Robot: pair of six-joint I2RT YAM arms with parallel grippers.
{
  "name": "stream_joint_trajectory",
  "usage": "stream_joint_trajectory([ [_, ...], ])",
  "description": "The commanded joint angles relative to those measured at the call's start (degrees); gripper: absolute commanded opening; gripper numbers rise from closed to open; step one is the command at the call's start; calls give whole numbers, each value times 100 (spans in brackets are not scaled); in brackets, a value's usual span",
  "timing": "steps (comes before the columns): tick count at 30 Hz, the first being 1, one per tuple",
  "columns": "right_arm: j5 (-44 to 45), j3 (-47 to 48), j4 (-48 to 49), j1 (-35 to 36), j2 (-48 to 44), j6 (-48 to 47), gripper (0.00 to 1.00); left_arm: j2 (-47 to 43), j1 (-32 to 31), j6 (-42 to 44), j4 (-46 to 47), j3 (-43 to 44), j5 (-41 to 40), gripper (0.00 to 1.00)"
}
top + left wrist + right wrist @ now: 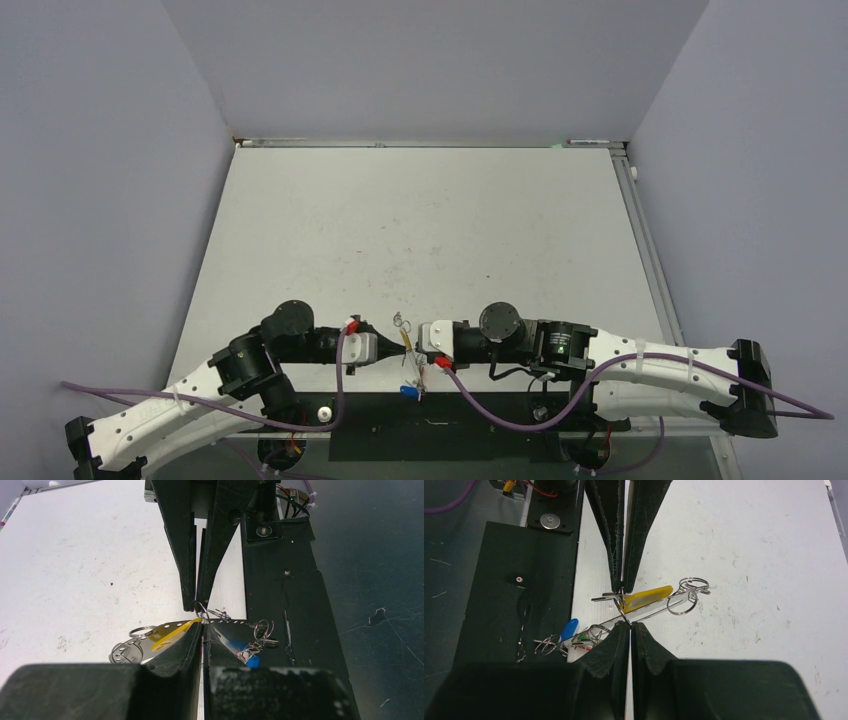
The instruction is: Put the keys on the keyring
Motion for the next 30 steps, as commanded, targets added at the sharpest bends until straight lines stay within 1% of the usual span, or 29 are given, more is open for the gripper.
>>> stream_joint_trajectory([
  [1, -107, 365, 465, -99, -12, 119, 5, 49, -5, -21, 287, -8, 51, 0],
  [10, -414, 425, 474, -371, 3, 333, 5, 57, -53, 33, 239, -9, -87, 0],
  [21, -485, 409, 483, -379, 1, 292, 5, -36, -55, 33, 256, -12, -301, 1],
  [22, -485, 409, 483, -381, -2, 290, 5, -43, -51, 33, 256, -15, -323, 7],
  [23, -479, 408, 483, -382, -1, 290, 5, -75, -57, 29, 262, -16, -353, 19],
  [25, -485, 409, 483, -384, 12, 287, 5, -121, -49, 16, 282, -29, -391, 35],
  [26, -485, 409, 483, -384, 14, 281, 5, -154, -42, 16, 290, -33, -405, 39],
  [27, -486, 409, 483, -382, 20, 282, 5, -190, -42, 16, 297, -42, -426, 42],
  [30, -494, 418, 472, -378, 15, 281, 5, -318, -43, 16, 334, -67, -524, 47],
])
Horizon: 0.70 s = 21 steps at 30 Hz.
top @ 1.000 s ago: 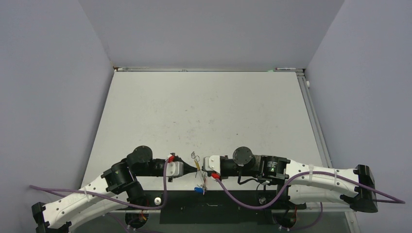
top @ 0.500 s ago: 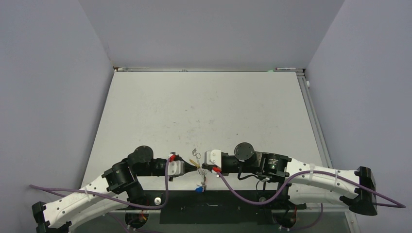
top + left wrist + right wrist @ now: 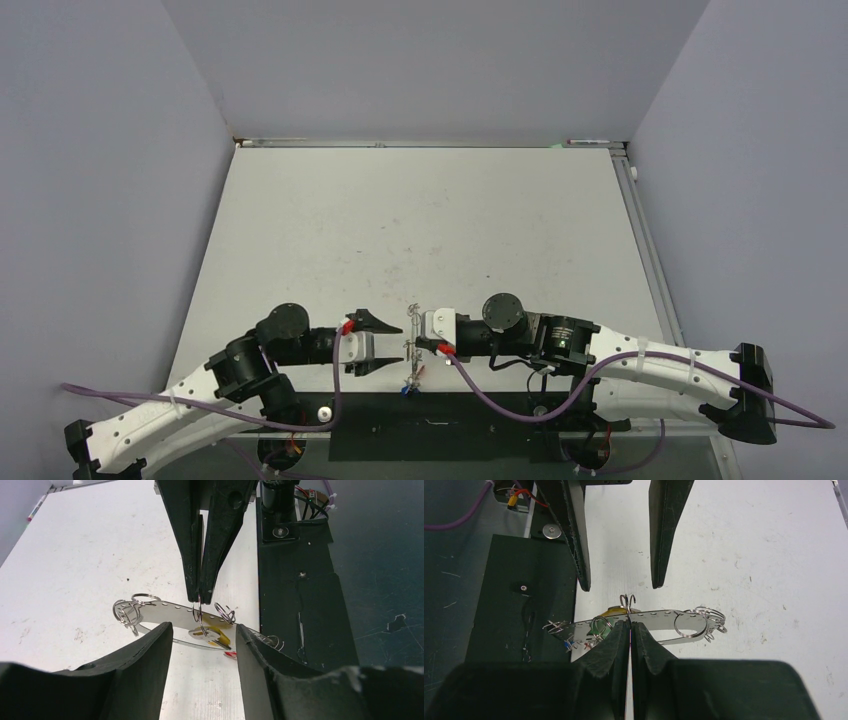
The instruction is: Put the keys on the keyring
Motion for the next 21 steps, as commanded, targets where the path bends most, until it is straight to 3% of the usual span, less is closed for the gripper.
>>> stream_joint_trajectory([
  [1, -111, 328, 474, -41, 13, 21, 5, -191, -16, -10, 340, -9, -176, 47],
  [21, -85, 243, 713, -44, -83, 167, 5, -162, 241, -275, 454, 32, -128, 50],
])
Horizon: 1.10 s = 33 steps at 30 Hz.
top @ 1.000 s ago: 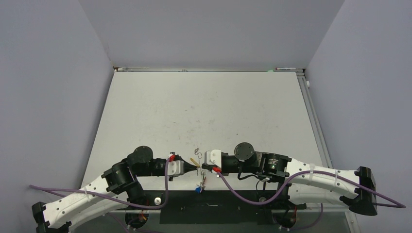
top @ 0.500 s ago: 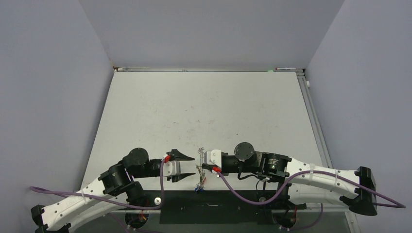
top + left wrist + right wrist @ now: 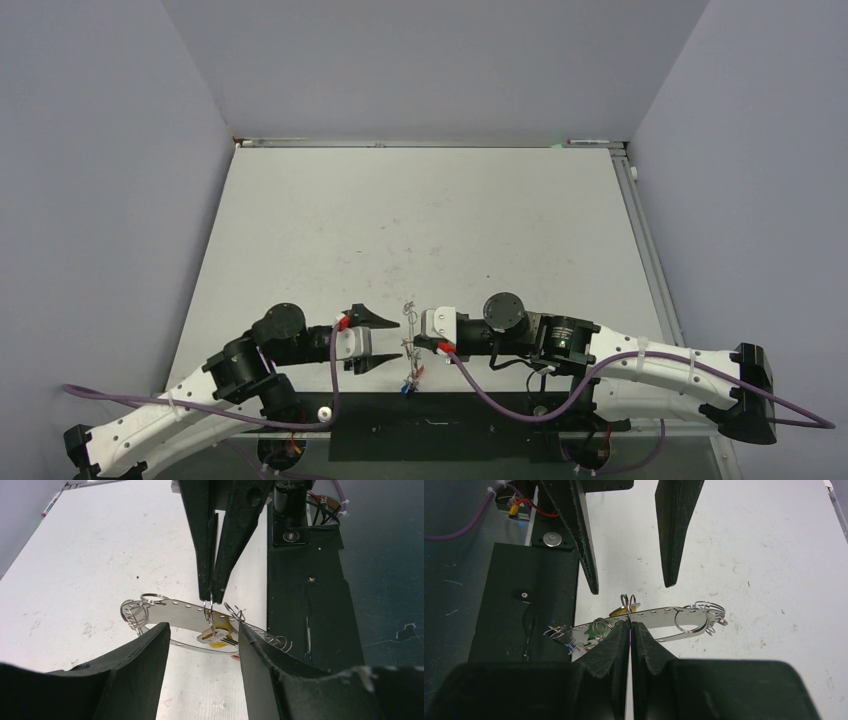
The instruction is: Put the keys on the keyring
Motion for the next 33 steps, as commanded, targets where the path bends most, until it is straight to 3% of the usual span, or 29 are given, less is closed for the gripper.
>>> stream_joint_trajectory([
  [1, -37, 236, 620, -41, -90, 127, 5, -21, 208, -253, 431, 51, 35, 50],
  [13, 164, 250, 951, -41, -144, 251, 5, 100, 956, -1852, 729, 343, -151, 54],
  [21, 254, 245, 1225, -43, -302, 408, 5, -700, 1103, -1985, 1125, -3, -171, 60],
  [30, -164, 374, 1227, -44, -221, 421, 5, -741, 1119, -1533, 1422, -225, 635, 53],
  [33, -230, 398, 1227, -52, -185, 400, 5, -661, 1120, -1453, 1404, -221, 729, 45],
])
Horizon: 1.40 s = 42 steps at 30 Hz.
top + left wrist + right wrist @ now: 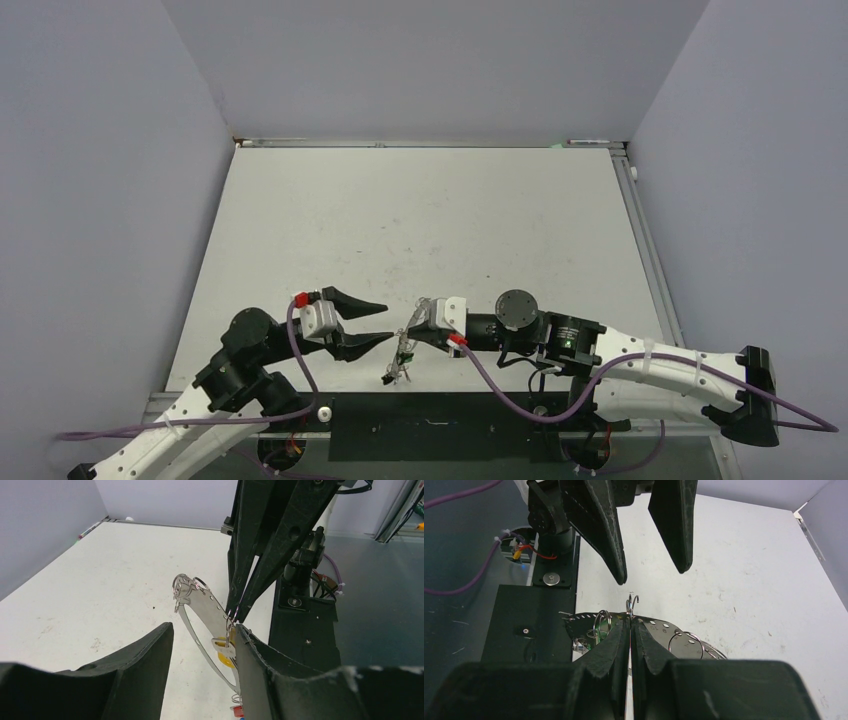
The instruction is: Put the keys on the keyring
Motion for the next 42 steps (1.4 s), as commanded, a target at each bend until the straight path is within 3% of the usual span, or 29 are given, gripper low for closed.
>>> stream_joint_trajectory([
  [1, -284, 398, 524, -53, -16, 36, 5, 111, 27, 278, 346, 1, 384, 43],
  [15, -459, 420, 597, -56, -105, 22, 5, 296, 27, 221, 485, -55, 886, 32],
  [21, -460, 410, 621, -57, -61, 18, 5, 332, 29, 200, 613, -100, 1132, 32],
  [33, -279, 444, 450, -57, -96, -47, 5, -202, 35, 295, 468, -135, 636, 36],
  [42, -324, 515, 505, -51, -20, -58, 5, 265, 34, 200, 496, -58, 959, 36],
])
